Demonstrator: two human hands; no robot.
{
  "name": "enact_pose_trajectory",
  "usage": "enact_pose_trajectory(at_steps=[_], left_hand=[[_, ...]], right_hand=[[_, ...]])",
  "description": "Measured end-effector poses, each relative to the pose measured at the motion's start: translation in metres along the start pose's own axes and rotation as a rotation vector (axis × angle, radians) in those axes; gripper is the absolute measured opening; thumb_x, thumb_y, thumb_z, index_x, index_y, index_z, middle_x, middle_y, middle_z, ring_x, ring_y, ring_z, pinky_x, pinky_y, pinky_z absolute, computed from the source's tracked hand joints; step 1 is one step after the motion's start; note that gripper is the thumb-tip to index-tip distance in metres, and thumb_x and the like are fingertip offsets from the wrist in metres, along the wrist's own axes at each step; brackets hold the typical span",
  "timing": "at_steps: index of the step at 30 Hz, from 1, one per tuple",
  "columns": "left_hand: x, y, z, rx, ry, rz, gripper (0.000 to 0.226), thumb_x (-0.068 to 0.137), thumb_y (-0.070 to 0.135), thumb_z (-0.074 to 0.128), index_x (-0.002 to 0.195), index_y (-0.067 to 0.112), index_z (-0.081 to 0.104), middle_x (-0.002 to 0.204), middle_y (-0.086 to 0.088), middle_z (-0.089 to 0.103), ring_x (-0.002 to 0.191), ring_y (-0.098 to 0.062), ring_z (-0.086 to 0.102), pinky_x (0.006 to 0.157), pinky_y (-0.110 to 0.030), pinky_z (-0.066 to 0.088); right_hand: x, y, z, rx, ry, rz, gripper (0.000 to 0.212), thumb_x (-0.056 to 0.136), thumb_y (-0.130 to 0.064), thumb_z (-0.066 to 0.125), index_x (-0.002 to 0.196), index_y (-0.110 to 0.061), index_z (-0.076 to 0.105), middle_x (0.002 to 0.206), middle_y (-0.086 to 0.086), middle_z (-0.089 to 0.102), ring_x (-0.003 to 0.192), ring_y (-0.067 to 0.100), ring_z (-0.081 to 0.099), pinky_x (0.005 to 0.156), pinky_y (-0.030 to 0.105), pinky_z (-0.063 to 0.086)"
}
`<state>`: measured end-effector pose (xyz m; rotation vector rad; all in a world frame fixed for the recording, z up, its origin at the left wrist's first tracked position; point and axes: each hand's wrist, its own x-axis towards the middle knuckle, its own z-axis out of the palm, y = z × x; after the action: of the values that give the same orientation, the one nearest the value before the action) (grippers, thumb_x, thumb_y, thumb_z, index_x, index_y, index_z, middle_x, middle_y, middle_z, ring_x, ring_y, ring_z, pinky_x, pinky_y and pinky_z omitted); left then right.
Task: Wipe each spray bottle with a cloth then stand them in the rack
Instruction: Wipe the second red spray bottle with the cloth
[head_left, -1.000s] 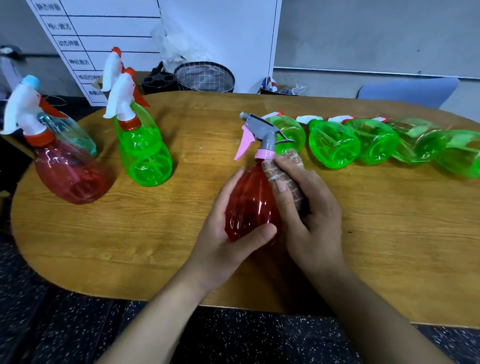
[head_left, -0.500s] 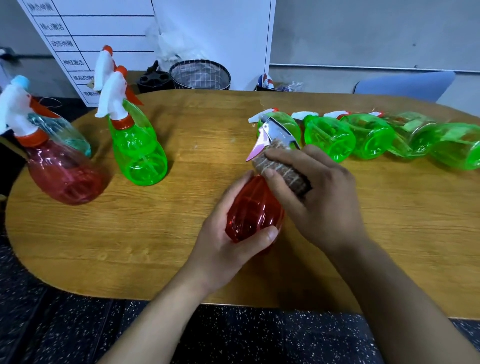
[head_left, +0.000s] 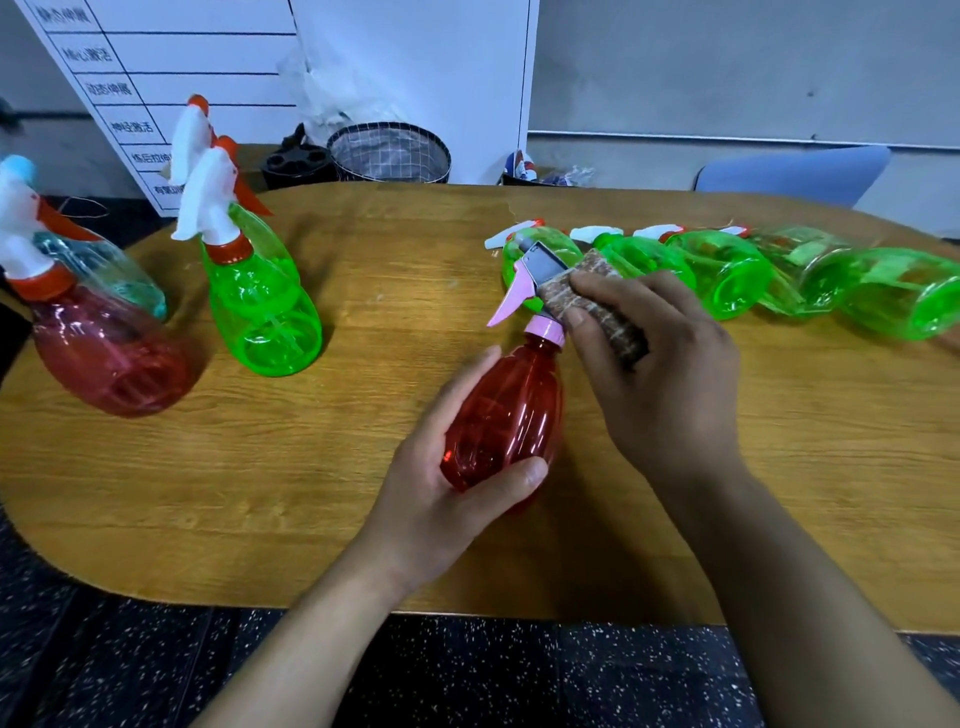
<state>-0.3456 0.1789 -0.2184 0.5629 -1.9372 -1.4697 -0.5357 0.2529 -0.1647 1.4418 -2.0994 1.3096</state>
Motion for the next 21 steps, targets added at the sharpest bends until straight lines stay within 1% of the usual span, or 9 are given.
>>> enact_pose_trajectory(at_steps=[2,4,6,8,10,12,15,17,21], left_hand=[[0.000,0.000,0.000,-0.013,0.003,-0.002,0.086,0.080,0.042,0.084,0.157,0.040,0.046,0.159,0.019,0.051,0.150,-0.005,0.045,0.125,-0.038,0.039],[0.000,0.000,0.000,-0.012,-0.001,0.005,0.085,0.080,0.042,0.084,0.156,0.040,0.046,0.159,0.019,0.052,0.149,-0.005,0.047,0.123,-0.032,0.041],[0.000,0.000,0.001,0.001,-0.011,0.013,0.085,0.080,0.042,0.084,0.156,0.041,0.046,0.159,0.020,0.051,0.149,-0.003,0.046,0.121,-0.025,0.040],[-0.001,0.000,0.001,0.012,-0.011,0.023,0.085,0.080,0.042,0.084,0.156,0.041,0.046,0.160,0.022,0.049,0.151,-0.002,0.043,0.121,-0.023,0.038],[-0.001,0.001,0.001,0.023,-0.011,0.030,0.085,0.081,0.042,0.084,0.157,0.039,0.046,0.160,0.023,0.048,0.151,-0.001,0.042,0.121,-0.023,0.037],[-0.001,0.001,0.002,0.050,-0.014,0.043,0.085,0.081,0.043,0.083,0.157,0.039,0.045,0.160,0.025,0.048,0.151,0.000,0.041,0.118,-0.017,0.037],[-0.003,0.004,0.002,0.138,-0.032,0.055,0.086,0.081,0.049,0.082,0.157,0.045,0.043,0.156,0.033,0.047,0.149,0.004,0.041,0.114,-0.010,0.035],[-0.004,0.003,0.003,0.215,-0.040,0.081,0.087,0.081,0.053,0.081,0.158,0.048,0.041,0.156,0.034,0.045,0.150,0.003,0.039,0.116,-0.012,0.033],[-0.006,0.002,0.004,0.245,-0.038,0.093,0.087,0.082,0.056,0.080,0.158,0.051,0.038,0.158,0.031,0.044,0.151,-0.002,0.040,0.118,-0.027,0.036]], right_hand=[[0.001,-0.001,-0.002,0.063,-0.072,-0.040,0.031,0.102,-0.040,0.066,0.126,-0.023,0.076,0.107,-0.002,0.069,0.089,0.010,0.067,0.072,0.039,0.056],[0.003,0.000,-0.006,0.054,-0.108,-0.059,0.032,0.101,-0.042,0.066,0.126,-0.024,0.076,0.106,-0.002,0.069,0.087,0.011,0.066,0.071,0.040,0.056],[0.005,0.003,-0.008,-0.003,-0.044,-0.024,0.031,0.102,-0.042,0.064,0.127,-0.025,0.075,0.107,-0.001,0.070,0.086,0.011,0.066,0.069,0.040,0.055],[0.005,0.004,-0.008,-0.009,-0.002,-0.007,0.030,0.102,-0.040,0.066,0.126,-0.025,0.075,0.107,0.000,0.070,0.086,0.011,0.066,0.070,0.039,0.054],[0.005,0.003,-0.009,0.032,-0.072,-0.060,0.029,0.101,-0.039,0.068,0.125,-0.025,0.076,0.105,-0.001,0.069,0.087,0.012,0.066,0.071,0.040,0.055],[0.006,0.003,-0.010,0.060,-0.126,-0.110,0.028,0.101,-0.040,0.069,0.124,-0.026,0.076,0.105,-0.002,0.069,0.088,0.011,0.066,0.071,0.042,0.056],[0.008,0.006,-0.012,0.023,0.017,-0.064,0.028,0.101,-0.038,0.069,0.124,-0.024,0.077,0.105,0.000,0.070,0.086,0.011,0.065,0.070,0.040,0.055],[0.010,0.007,-0.013,0.007,0.108,-0.035,0.027,0.101,-0.036,0.069,0.124,-0.023,0.077,0.105,0.001,0.070,0.088,0.011,0.066,0.072,0.039,0.055],[0.008,0.004,-0.014,0.028,-0.017,-0.183,0.026,0.100,-0.035,0.071,0.123,-0.023,0.078,0.105,0.000,0.069,0.088,0.012,0.066,0.068,0.042,0.056]])
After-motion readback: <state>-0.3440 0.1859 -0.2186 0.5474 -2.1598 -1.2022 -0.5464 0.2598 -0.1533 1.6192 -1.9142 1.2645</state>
